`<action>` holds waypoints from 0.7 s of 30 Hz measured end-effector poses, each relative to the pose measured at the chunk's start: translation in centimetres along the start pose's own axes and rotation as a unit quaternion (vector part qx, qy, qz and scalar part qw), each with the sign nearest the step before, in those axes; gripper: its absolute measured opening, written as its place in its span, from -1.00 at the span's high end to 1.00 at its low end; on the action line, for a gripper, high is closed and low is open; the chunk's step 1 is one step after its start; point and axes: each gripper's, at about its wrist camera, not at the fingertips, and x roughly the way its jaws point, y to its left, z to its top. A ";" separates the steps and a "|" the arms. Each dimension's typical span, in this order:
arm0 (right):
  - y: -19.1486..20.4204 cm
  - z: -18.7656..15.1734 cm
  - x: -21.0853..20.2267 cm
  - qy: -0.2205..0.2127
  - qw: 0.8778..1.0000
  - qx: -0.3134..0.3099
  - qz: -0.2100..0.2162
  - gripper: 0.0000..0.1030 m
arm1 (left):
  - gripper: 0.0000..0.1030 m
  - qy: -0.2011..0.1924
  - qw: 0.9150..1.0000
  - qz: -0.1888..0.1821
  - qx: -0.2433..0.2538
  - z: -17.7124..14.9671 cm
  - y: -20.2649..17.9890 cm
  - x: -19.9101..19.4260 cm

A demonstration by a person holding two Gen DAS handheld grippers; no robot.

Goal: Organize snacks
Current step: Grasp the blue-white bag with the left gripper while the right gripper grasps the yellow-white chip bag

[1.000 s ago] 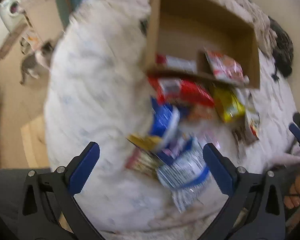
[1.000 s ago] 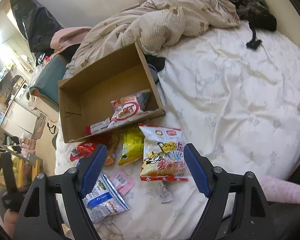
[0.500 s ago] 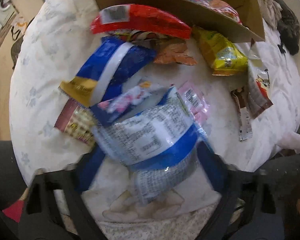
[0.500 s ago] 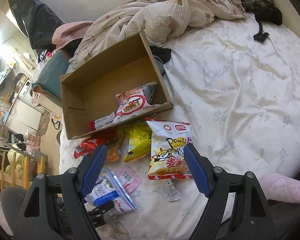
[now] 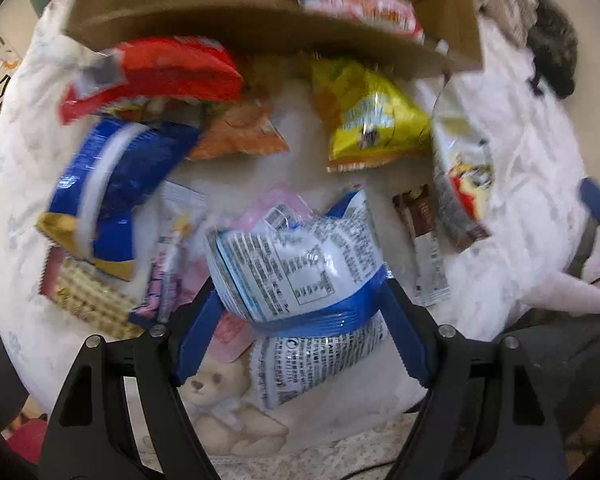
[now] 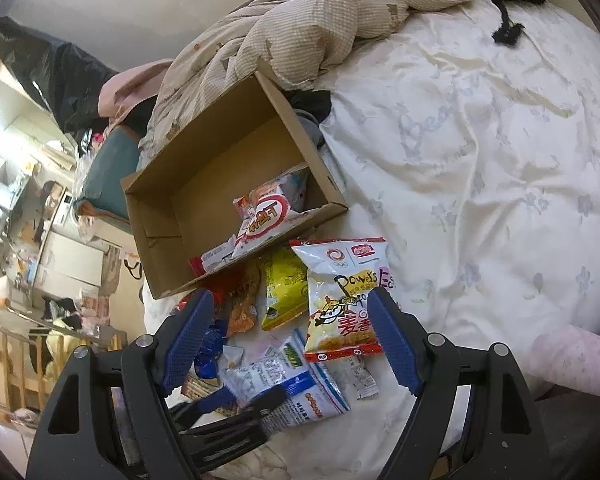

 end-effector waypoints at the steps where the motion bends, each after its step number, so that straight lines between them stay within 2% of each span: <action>1: -0.2 0.1 0.0 0.001 1.000 0.004 0.000 -0.59 | -0.48 0.002 1.000 0.002 0.002 -0.1 -0.1 0.4; 2: -0.4 0.1 0.0 0.001 1.000 0.007 0.000 -0.59 | -0.45 0.000 1.000 0.008 0.009 0.0 -0.5 0.7; 3: -0.6 0.1 0.0 0.002 1.000 0.013 0.000 -0.59 | -0.15 -0.004 1.000 0.009 0.026 -0.1 -1.0 0.9; 4: -0.8 0.2 0.0 0.003 1.000 0.017 0.000 -0.59 | -0.02 -0.001 0.999 0.001 0.033 -0.2 -1.4 1.1; 7: -1.3 0.3 0.0 0.004 1.000 0.028 0.000 -0.59 | 0.10 -0.010 0.999 -0.008 0.050 -0.2 -2.1 0.5; 13: -1.6 0.4 0.3 0.008 0.999 0.034 -0.006 -0.59 | 0.11 -0.036 0.997 -0.030 0.054 -0.4 -0.3 -4.0; 18: -2.2 0.5 1.1 0.020 0.998 0.040 -0.034 -0.59 | 0.11 -0.056 0.996 -0.014 0.064 0.2 2.4 -8.2; 21: -2.4 0.6 2.3 0.039 0.996 0.032 -0.073 -0.59 | 0.11 -0.067 0.995 -0.006 0.068 0.9 4.1 -9.7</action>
